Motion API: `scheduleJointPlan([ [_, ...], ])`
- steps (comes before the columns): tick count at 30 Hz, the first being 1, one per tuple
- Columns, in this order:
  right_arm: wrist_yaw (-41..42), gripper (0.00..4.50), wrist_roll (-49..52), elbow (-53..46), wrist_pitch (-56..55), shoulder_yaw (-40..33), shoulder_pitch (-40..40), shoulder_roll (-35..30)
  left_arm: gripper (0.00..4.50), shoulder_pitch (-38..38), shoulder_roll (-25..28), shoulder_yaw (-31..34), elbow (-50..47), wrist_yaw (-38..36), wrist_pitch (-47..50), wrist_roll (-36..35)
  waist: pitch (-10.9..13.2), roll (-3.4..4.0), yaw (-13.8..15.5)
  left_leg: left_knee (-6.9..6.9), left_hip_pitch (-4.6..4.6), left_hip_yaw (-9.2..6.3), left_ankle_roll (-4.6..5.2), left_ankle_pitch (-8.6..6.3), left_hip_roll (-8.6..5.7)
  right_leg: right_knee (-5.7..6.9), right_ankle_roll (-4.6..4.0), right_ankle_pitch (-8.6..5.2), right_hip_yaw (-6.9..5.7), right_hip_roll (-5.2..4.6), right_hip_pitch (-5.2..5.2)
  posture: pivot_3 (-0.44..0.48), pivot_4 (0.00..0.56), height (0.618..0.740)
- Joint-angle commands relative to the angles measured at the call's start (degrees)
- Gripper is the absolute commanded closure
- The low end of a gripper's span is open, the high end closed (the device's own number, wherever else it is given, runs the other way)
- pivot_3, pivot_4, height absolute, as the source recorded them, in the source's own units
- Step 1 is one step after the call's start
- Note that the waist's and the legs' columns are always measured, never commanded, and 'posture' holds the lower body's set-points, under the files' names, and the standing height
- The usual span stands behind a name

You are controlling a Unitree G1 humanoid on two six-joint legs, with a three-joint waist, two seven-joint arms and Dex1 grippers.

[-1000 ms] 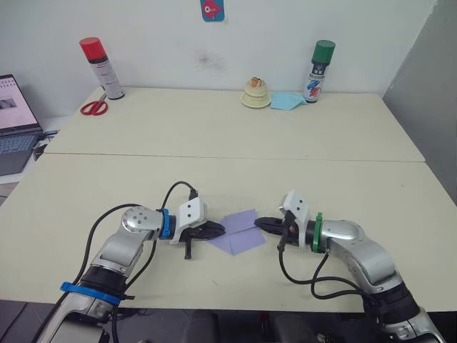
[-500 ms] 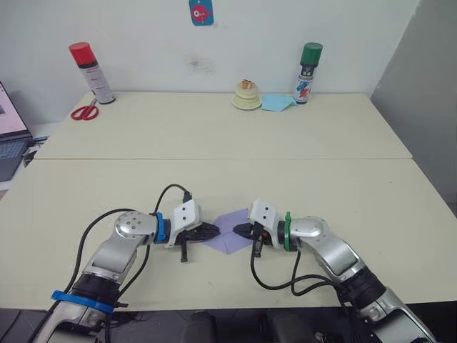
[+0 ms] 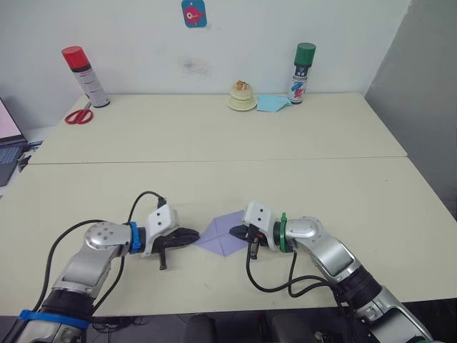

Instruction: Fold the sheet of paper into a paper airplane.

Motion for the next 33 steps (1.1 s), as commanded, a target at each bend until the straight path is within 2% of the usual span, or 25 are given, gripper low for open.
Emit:
scheduleJointPlan([
  [1, -2.3, 4.48, -2.9, 2.7, 3.0, -0.7, 0.8, -1.4, 4.14, 5.5, 3.4, -0.3, 3.2, 0.0, 3.3, 2.7, 0.0, 0.01, 0.0, -0.01, 0.01, 0.0, 0.0, 0.0, 0.02, 0.0, -0.01, -0.01, 0.01, 0.0, -0.01, 0.0, 0.15, 0.737],
  [4, -2.3, 4.48, -2.8, 2.7, 3.2, -0.8, 0.8, -1.3, 4.14, 5.8, 4.8, 2.9, 1.6, 0.1, 3.8, 0.2, 0.0, 0.03, 0.0, -0.04, 0.0, -0.01, 0.0, 0.0, 0.08, 0.0, -0.04, -0.02, 0.03, 0.0, -0.06, 0.0, 0.15, 0.737],
  [9, -2.0, 4.48, -2.6, 2.6, 3.3, -0.9, 0.8, -1.1, 4.14, 1.6, 4.9, 7.5, -4.5, 0.1, 8.5, -6.4, 0.4, -0.25, 0.0, -0.06, -0.07, 0.0, 0.0, 0.0, 0.12, 0.0, -0.05, -0.03, 0.0, -0.01, -0.15, 0.0, 0.15, 0.737],
  [17, -1.6, 4.48, -2.6, 2.8, 3.3, -0.9, 0.6, -1.0, 4.14, -3.0, 0.5, 2.6, -15.0, 1.9, 15.0, -7.3, 0.5, -0.63, 0.0, -0.05, -0.29, 0.04, -0.02, 0.01, 0.11, 0.01, 0.08, 0.05, 0.03, -0.03, -0.35, 0.0, 0.15, 0.737],
  [22, -1.4, 4.48, -2.8, 3.0, 3.3, -0.8, 0.4, -1.1, 4.14, -3.8, -1.1, -2.4, -11.9, 2.2, 12.8, -2.6, 0.5, -0.62, 0.0, -0.05, -0.3, 0.04, -0.02, 0.01, -0.01, 0.01, 0.39, 0.23, 0.05, 0.05, -0.17, 0.0, 0.15, 0.737],
  [25, -1.5, 4.48, -3.0, 3.0, 3.3, -0.9, 0.4, -1.2, 4.14, -3.5, -1.1, -3.7, -7.9, 2.3, 11.2, -0.5, 0.6, -0.6, 0.0, -0.05, -0.31, 0.01, -0.02, 0.01, 0.01, 0.01, 0.35, 0.21, -0.02, 0.06, -0.42, 0.0, 0.15, 0.737],
  [29, -1.6, 4.48, -3.0, 2.4, 3.5, -0.8, 0.8, -1.3, 4.14, -2.0, -0.1, -4.2, -4.6, 1.5, 10.5, 0.3, 0.5, -0.61, 0.0, -0.06, -0.31, 0.02, -0.02, 0.01, 0.0, 0.01, 0.1, 0.07, 0.03, 0.03, -0.41, 0.0, 0.15, 0.737],
  [33, -1.8, 4.48, -2.9, 1.7, 3.8, -0.7, 1.5, -1.3, 4.14, 2.8, 2.7, -2.1, -1.7, 1.1, 9.7, 0.5, 0.5, -0.56, -0.1, -0.06, -0.27, 0.02, -0.02, 0.01, 0.02, 0.01, 0.11, 0.08, 0.08, 0.03, -0.4, 0.0, 0.15, 0.737],
])
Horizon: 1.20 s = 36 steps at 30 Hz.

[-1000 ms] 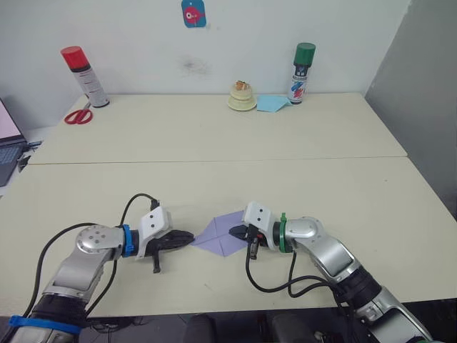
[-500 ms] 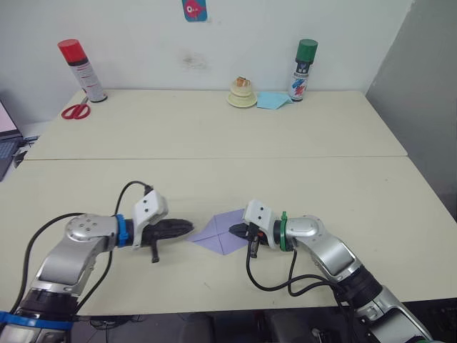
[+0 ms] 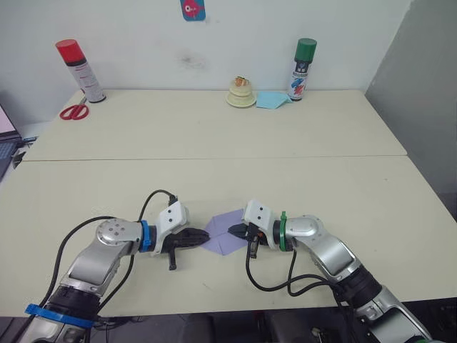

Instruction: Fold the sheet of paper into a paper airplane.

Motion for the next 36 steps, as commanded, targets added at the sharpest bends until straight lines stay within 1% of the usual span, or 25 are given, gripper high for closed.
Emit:
scheduleJointPlan([
  [1, -2.3, 4.48, -2.9, 2.6, 3.1, -0.2, 1.7, -1.6, 4.14, 6.0, 4.0, 1.3, 5.6, -0.3, 0.0, 2.7, -0.1, 0.07, 0.0, -0.01, 0.02, 0.0, 0.0, 0.0, 0.01, 0.0, 0.01, 0.01, 0.03, 0.0, 0.0, 0.0, 0.15, 0.737],
  [4, -2.4, 4.48, -2.9, 2.9, 2.9, -0.1, 1.7, -1.4, 4.14, 8.5, 5.8, 2.7, 6.0, -0.4, -1.4, 2.8, -0.1, 0.14, 0.0, -0.08, 0.08, 0.0, 0.0, 0.0, 0.03, 0.0, 0.0, 0.0, 0.06, -0.01, 0.0, 0.0, 0.15, 0.737],
  [6, -2.4, 4.48, -3.0, 3.2, 2.7, 0.0, 1.6, -1.3, 4.14, 9.2, 6.1, 3.7, 5.6, 0.2, -1.1, 2.2, -0.1, 0.28, 0.0, -0.11, 0.09, -0.01, 0.0, -0.01, 0.06, 0.0, -0.06, -0.04, 0.06, -0.01, -0.01, 0.0, 0.15, 0.737],
  [9, -2.2, 4.48, -2.3, 3.3, 1.1, -0.7, 1.3, -0.9, 4.14, 9.3, 6.3, 7.2, 3.8, 1.3, 0.1, 0.3, -0.1, 0.37, 0.0, -0.12, 0.1, 0.0, 0.0, 0.0, 0.09, 0.0, -0.2, -0.11, 0.09, -0.03, -0.01, 0.0, 0.15, 0.737],
  [10, -2.2, 4.48, -1.0, 2.7, 0.1, -2.0, 1.4, -0.3, 4.14, 9.8, 6.6, 9.0, 2.5, 1.6, 0.0, -0.7, -0.1, 0.34, -0.1, -0.11, 0.1, 0.0, 0.0, 0.0, 0.11, 0.0, -0.19, -0.11, 0.11, -0.04, -0.02, 0.0, 0.15, 0.737],
  [11, -2.0, 4.48, 2.3, 0.5, 1.0, -4.6, 1.7, 1.0, 4.14, 10.4, 6.8, 11.5, 0.7, 1.9, -0.7, -1.8, -0.1, 0.29, -0.1, -0.11, 0.1, 0.02, 0.0, 0.0, 0.14, 0.0, -0.18, -0.1, 0.15, -0.03, -0.07, 0.0, 0.15, 0.737],
  [12, -0.9, 4.31, 6.0, -2.4, 2.6, -7.1, 2.0, 1.7, 4.14, 11.2, 6.8, 14.1, -1.6, 2.2, -0.3, -3.7, 0.1, 0.19, -0.1, -0.12, 0.06, 0.03, 0.0, 0.0, 0.22, 0.0, -0.15, -0.09, 0.18, -0.03, -0.12, 0.0, 0.15, 0.737],
  [13, 0.5, 4.11, 9.6, -6.1, 5.0, -9.3, 2.0, 1.7, 4.14, 12.4, 7.2, 17.0, -4.8, 1.8, 0.9, -6.1, 0.2, 0.12, -0.1, -0.11, -0.06, 0.1, 0.0, 0.0, 0.47, 0.01, -0.12, -0.07, 0.18, -0.02, -0.13, 0.0, 0.15, 0.737],
  [14, 1.5, 3.89, 12.5, -9.3, 7.6, -11.4, 1.9, 1.3, 3.96, 13.8, 7.9, 19.4, -7.9, 1.2, 2.4, -8.4, 0.5, 0.1, -0.1, -0.09, -0.32, 0.14, -0.01, 0.0, 0.5, 0.02, -0.01, 0.0, 0.17, -0.01, -0.17, 0.0, 0.15, 0.737],
  [15, 2.1, 3.56, 14.4, -11.6, 9.3, -12.7, 1.6, 0.7, 3.76, 15.1, 8.5, 21.1, -10.7, 0.4, 3.9, -10.4, 0.6, 0.06, 0.0, -0.04, -0.68, 0.13, -0.03, 0.01, 0.52, 0.03, 0.28, 0.2, 0.1, 0.0, -0.43, 0.0, 0.15, 0.737],
  [16, 2.9, 3.21, 16.9, -13.7, 11.7, -14.3, 1.3, -0.3, 3.56, 17.2, 9.5, 23.1, -14.1, -1.0, 5.8, -12.8, 0.7, -0.07, 0.1, 0.02, -0.99, 0.12, -0.04, 0.02, 0.53, 0.04, 0.27, 0.23, 0.05, 0.0, -0.71, 0.0, 0.15, 0.737],
  [17, 3.5, 2.83, 18.9, -14.9, 13.7, -15.8, 1.1, -1.3, 3.27, 18.9, 10.4, 24.7, -17.3, -1.9, 7.0, -14.5, 0.8, -0.09, 0.2, 0.04, -1.39, 0.11, -0.06, 0.03, 0.53, 0.06, 0.28, 0.25, 0.0, 0.0, -1.12, 0.0, 0.15, 0.737],
  [18, 3.9, 2.5, 20.6, -15.2, 15.5, -17.3, 0.6, -2.2, 2.98, 20.1, 11.1, 26.7, -20.8, -2.4, 8.7, -16.7, 0.8, -0.14, 0.2, 0.08, -1.66, 0.08, -0.08, 0.04, 0.52, -0.01, 0.25, 0.26, -0.14, -0.01, -1.27, 0.0, 0.15, 0.737],
  [19, 4.0, 2.17, 21.7, -14.5, 17.0, -18.7, 0.1, -3.1, 2.66, 20.7, 11.7, 28.3, -23.9, -2.1, 10.5, -18.9, 0.8, -0.16, 0.2, 0.12, -1.89, 0.07, -0.1, 0.03, 0.5, 0.0, 0.18, 0.3, -0.26, -0.03, -1.39, 0.0, 0.15, 0.737],
  [22, 2.9, 1.11, 22.8, -7.7, 19.8, -21.5, -2.3, -3.8, 1.7, 18.4, 12.8, 31.5, -30.8, 0.2, 15.3, -25.0, 0.9, -0.2, 0.7, 0.07, -1.94, 0.06, -0.2, -0.04, 0.46, -0.08, -0.12, 0.34, -0.35, -0.04, -1.38, 0.0, 0.15, 0.737],
  [25, 4.9, 0.02, 20.7, -1.7, 18.7, -18.5, -4.7, -3.9, 0.7, 14.6, 13.6, 31.3, -33.7, 2.3, 18.6, -28.2, 1.1, -0.18, 0.6, 0.03, -1.93, 0.02, -0.19, -0.05, 0.03, -0.07, -0.18, 0.3, -0.37, -0.02, -1.38, 0.0, 0.15, 0.737],
  [26, 5.4, 0.0, 19.9, 0.1, 18.3, -17.1, -5.4, -3.7, 0.39, 13.6, 13.8, 31.0, -34.1, 2.7, 19.2, -28.6, 1.1, -0.19, 0.5, 0.03, -1.92, 0.02, -0.19, -0.05, 0.02, -0.06, -0.19, 0.3, -0.35, -0.02, -1.38, 0.0, 0.15, 0.737],
  [27, 7.7, 0.0, 19.8, 1.8, 19.0, -14.9, -6.2, -3.7, 0.02, 12.7, 14.0, 30.4, -34.6, 3.0, 19.7, -28.8, 1.2, -0.19, 0.3, 0.04, -1.92, 0.02, -0.19, -0.05, 0.0, -0.05, -0.18, 0.3, -0.35, -0.01, -1.38, 0.0, 0.15, 0.737],
  [29, 10.0, 0.0, 19.2, 5.3, 18.6, -12.3, -7.8, -3.0, 0.02, 12.1, 14.4, 29.3, -35.1, 2.8, 20.0, -28.2, 1.2, -0.18, -0.3, 0.05, -1.89, 0.08, -0.19, -0.05, 0.0, -0.02, -0.18, 0.31, -0.31, 0.0, -1.39, 0.0, 0.15, 0.737],
  [31, 9.9, 0.0, 19.9, 10.3, 19.2, -12.9, -10.2, 0.1, 0.02, 12.9, 14.6, 29.0, -35.2, 2.3, 20.2, -27.6, 1.2, -0.18, -0.9, 0.06, -1.83, 0.08, -0.19, -0.05, 0.01, -0.01, -0.18, 0.31, -0.31, 0.03, -1.35, 0.0, 0.15, 0.737],
  [34, 10.9, 0.66, 20.1, 15.0, 19.3, -13.6, -12.5, 2.7, 0.0, 14.3, 15.1, 30.0, -34.8, 1.7, 20.7, -27.6, 1.2, -0.2, -1.4, 0.06, -1.82, -0.02, -0.19, -0.04, 0.07, 0.05, -0.2, 0.32, -0.34, 0.08, -1.34, 0.0, 0.15, 0.737],
  [35, 12.0, 0.94, 20.1, 15.3, 19.6, -13.2, -12.7, 2.8, 0.0, 14.8, 15.4, 30.6, -34.6, 1.4, 20.8, -27.8, 1.2, -0.19, -1.4, 0.06, -1.82, -0.04, -0.19, -0.04, 0.08, 0.08, -0.2, 0.32, -0.35, 0.09, -1.34, 0.0, 0.15, 0.737],
  [36, 12.9, 1.36, 20.0, 15.3, 19.6, -12.6, -12.7, 2.7, 0.0, 15.1, 15.5, 31.1, -34.4, 1.3, 20.9, -27.8, 1.2, -0.19, -1.4, 0.06, -1.82, -0.06, -0.19, -0.04, 0.08, 0.08, -0.2, 0.32, -0.37, 0.09, -1.34, 0.0, 0.15, 0.737],
])
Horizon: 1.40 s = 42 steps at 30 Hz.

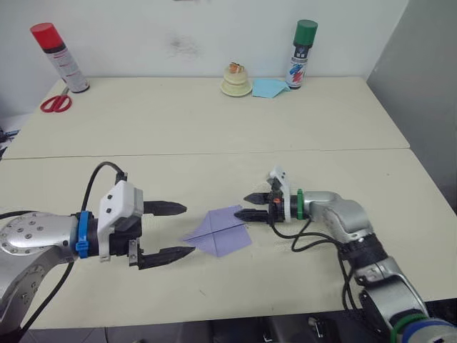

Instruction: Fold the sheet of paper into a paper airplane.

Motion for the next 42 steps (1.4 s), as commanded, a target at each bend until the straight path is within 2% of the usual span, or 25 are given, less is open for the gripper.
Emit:
scheduleJointPlan([
  [1, 3.8, 1.75, 0.4, 0.7, 0.8, 2.6, 0.3, 0.3, 0.0, 0.8, 1.0, 3.1, -0.3, -0.7, 0.2, -0.6, 0.0, 0.0, 0.1, 0.0, -0.01, 0.0, 0.0, 0.0, -0.01, 0.0, 0.0, 0.0, 0.0, 0.0, 0.0, 0.0, 0.15, 0.737],
  [8, 3.9, 4.33, 3.2, -5.1, 4.4, 1.6, 2.9, 0.8, 0.0, 0.9, -0.1, 2.7, 1.9, 0.6, -1.2, 1.6, 0.0, -0.05, 0.1, 0.07, -0.01, 0.02, 0.0, 0.0, -0.08, 0.0, 0.0, 0.0, 0.01, -0.07, 0.07, 0.0, 0.15, 0.737],
  [9, 3.7, 4.47, 3.3, -6.1, 4.5, 1.4, 3.3, 0.7, 0.0, 1.3, -0.2, 2.8, 2.2, 0.5, -1.5, 2.1, 0.0, -0.05, 0.1, 0.07, 0.01, 0.01, 0.0, 0.0, -0.07, 0.02, 0.0, 0.0, 0.0, -0.07, 0.07, 0.0, 0.15, 0.737],
  [11, 3.1, 4.47, 4.0, -9.2, 4.2, 0.1, 4.6, 0.4, 0.0, 2.3, -0.5, 3.8, 3.5, 0.5, -1.5, 2.4, 0.0, -0.04, 0.2, 0.08, 0.02, -0.03, 0.0, 0.0, -0.07, 0.09, 0.0, 0.0, -0.04, -0.06, 0.07, 0.0, 0.15, 0.737],
  [13, 3.7, 4.47, 3.1, -15.6, -1.1, 0.0, 7.0, -1.2, 0.0, 3.6, -0.6, 5.8, 5.8, 0.4, -1.5, 3.0, 0.0, -0.03, 0.3, 0.08, 0.0, -0.04, 0.0, 0.0, -0.07, 0.1, 0.0, 0.0, -0.04, -0.06, 0.06, 0.0, 0.15, 0.737],
  [16, -1.4, 4.47, -0.2, -23.3, -11.0, -1.3, 9.2, -0.2, 0.0, 6.6, -0.4, 7.1, 9.4, -1.2, -4.3, 6.2, 0.0, -0.03, 0.2, 0.09, -0.03, -0.02, 0.0, 0.0, -0.09, 0.09, 0.01, 0.0, -0.03, -0.07, 0.03, 0.0, 0.15, 0.737],
  [18, -4.6, 4.47, -10.6, -23.2, -30.0, 0.8, 9.3, -1.8, 0.0, 7.8, -0.4, 7.4, 11.4, -2.1, -5.5, 7.5, 0.0, -0.02, 0.2, 0.09, -0.02, 0.0, 0.0, 0.0, -0.08, 0.1, 0.02, -0.01, -0.02, -0.07, 0.02, 0.0, 0.15, 0.737],
  [20, -8.0, 4.47, -22.4, -18.5, -50.1, 4.4, 8.7, -4.8, 0.0, 7.8, -0.4, 6.9, 12.4, -2.5, -6.3, 8.1, 0.0, -0.03, 0.3, 0.09, -0.02, -0.01, -0.01, 0.0, -0.11, 0.1, 0.08, -0.05, -0.04, -0.09, 0.02, 0.0, 0.15, 0.737],
  [22, -10.3, 4.47, -28.9, -13.7, -62.6, 7.4, 8.9, -6.4, 0.0, 6.4, -0.7, 5.2, 12.6, -2.0, -6.5, 8.4, 0.0, -0.07, 0.6, 0.13, -0.02, 0.0, -0.02, 0.0, -0.14, 0.09, 0.24, -0.13, -0.06, -0.1, 0.04, 0.0, 0.15, 0.737],
  [24, -10.4, 4.1, -31.3, -10.9, -69.3, 9.9, 9.9, -7.0, 0.0, 4.5, -1.0, 3.0, 12.5, -1.9, -6.5, 8.5, -0.1, -0.1, 1.1, 0.18, 0.01, 0.0, -0.02, 0.01, -0.15, 0.1, 0.2, -0.11, -0.06, -0.11, 0.08, 0.0, 0.15, 0.737],
  [26, -5.7, 3.63, -26.7, -11.9, -68.4, 11.4, 12.0, -7.7, 0.0, 2.3, -1.1, 1.0, 12.8, -1.5, -6.4, 8.7, -0.1, -0.1, 1.6, 0.22, 0.01, 0.0, -0.02, 0.01, -0.14, 0.18, 0.0, 0.01, -0.04, -0.1, 0.09, 0.0, 0.15, 0.737],
  [29, 3.6, 2.52, -17.4, -16.0, -60.5, 11.7, 14.5, -11.6, 0.0, 0.0, -1.0, -0.2, 13.9, -1.5, -6.3, 8.8, 0.0, -0.07, 2.0, 0.49, -0.04, -0.01, -0.01, 0.0, -0.13, 0.43, -0.01, 0.01, -0.03, -0.1, 0.09, 0.0, 0.15, 0.737],
  [32, 14.0, 1.44, -8.3, -21.6, -50.7, 9.5, 16.2, -20.5, 0.0, -2.1, -1.0, -0.7, 15.6, -1.4, -5.7, 8.7, 0.0, -0.02, 2.4, 0.97, -0.04, 0.01, 0.01, -0.02, -0.14, 0.69, 0.0, 0.0, -0.02, -0.13, 0.18, 0.0, 0.15, 0.737],
  [35, 15.6, 1.44, -4.7, -24.3, -44.5, 7.7, 15.3, -23.1, 0.0, -4.6, -1.7, -1.5, 17.0, -0.7, -4.8, 8.0, 0.0, -0.05, 2.4, 1.12, 0.05, -0.01, 0.03, -0.01, -0.13, 0.82, 0.06, -0.01, -0.04, -0.13, 0.22, 0.0, 0.15, 0.737],
  [37, 10.1, 1.44, -4.1, -21.9, -39.2, 5.7, 12.3, -19.1, 0.0, -8.7, -4.1, -3.3, 17.4, 2.1, -2.6, 6.7, 0.0, -0.07, 2.2, 1.13, 0.2, -0.08, 0.13, 0.06, -0.05, 0.94, 0.27, -0.04, -0.02, 0.0, 0.24, 0.0, 0.15, 0.737],
  [40, 0.5, 2.04, -5.7, -18.9, -31.4, 4.7, 7.9, -10.9, 0.0, -17.6, -9.2, -8.8, 22.6, 6.7, -2.1, 9.8, 0.1, -0.13, 2.0, 1.13, 0.42, -0.14, 0.33, 0.22, -0.08, 1.36, 0.18, 0.08, 0.03, 0.12, 0.26, 0.0, 0.15, 0.737],
  [42, -3.4, 2.72, -7.5, -18.4, -28.7, 4.9, 6.5, -7.2, 0.4, -22.7, -12.2, -12.1, 27.9, 8.4, -4.1, 13.2, 0.1, -0.14, 2.0, 1.16, 0.54, -0.17, 0.33, 0.29, -0.16, 1.69, 0.17, 0.07, 0.05, 0.29, 0.27, 0.0, 0.15, 0.737],
])
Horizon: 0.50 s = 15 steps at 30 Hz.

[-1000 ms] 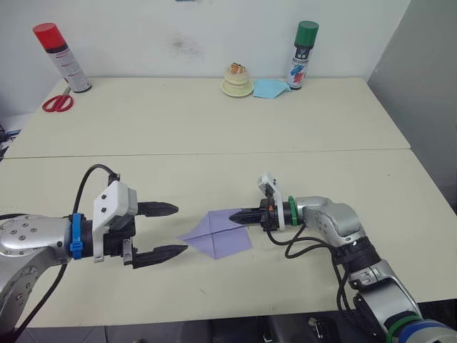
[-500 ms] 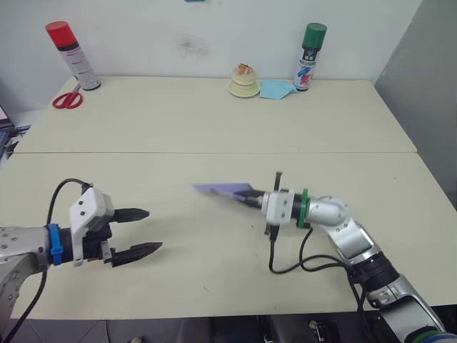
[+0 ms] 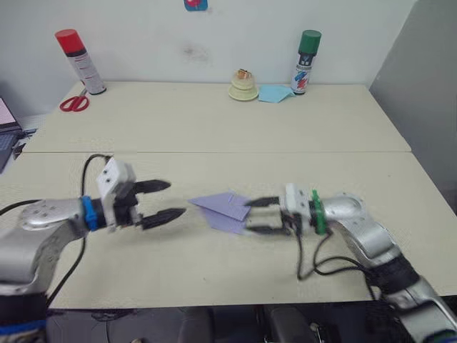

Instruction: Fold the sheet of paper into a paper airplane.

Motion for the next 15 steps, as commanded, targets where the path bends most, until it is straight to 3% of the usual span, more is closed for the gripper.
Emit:
scheduleJointPlan([
  [1, -7.3, 3.09, -1.8, -0.1, 6.0, -0.9, -1.8, 3.6, 0.61, -6.5, -3.5, -4.6, 7.6, 3.1, -2.3, 4.7, 0.0, -0.01, 0.0, 0.0, 0.01, 0.0, -0.04, 0.02, 0.01, 0.02, 0.0, 0.0, 0.02, 0.03, -0.01, 0.0, 0.15, 0.737],
  [5, -12.1, 4.5, -4.3, 1.3, 9.9, -1.0, -1.1, 5.7, 1.92, -12.7, -9.1, -12.2, 16.1, 1.5, -6.3, 9.7, -0.1, -0.06, 0.4, 0.02, -0.14, 0.13, -0.06, 0.02, -0.07, -0.01, -0.12, 0.07, -0.03, -0.06, -0.08, 0.0, 0.15, 0.737],
  [12, -12.4, 4.5, -6.7, 2.4, 10.9, 0.8, 2.4, 5.5, 4.12, -17.6, -15.3, -20.7, 28.3, -0.8, -14.0, 18.1, -0.1, -0.06, 0.8, 0.04, -0.56, 0.14, -0.06, 0.01, -0.07, -0.3, -0.19, 0.1, -0.05, -0.1, -0.3, 0.0, 0.15, 0.737],
  [15, -12.3, 4.5, -9.3, 2.8, 10.6, 2.4, 3.7, 4.6, 4.12, -16.6, -16.3, -22.0, 28.4, -1.4, -14.5, 19.4, -0.1, -0.07, 0.8, 0.04, -0.53, 0.05, -0.05, 0.01, -0.07, -0.21, -0.19, 0.1, -0.05, -0.09, -0.29, 0.0, 0.15, 0.737],
])
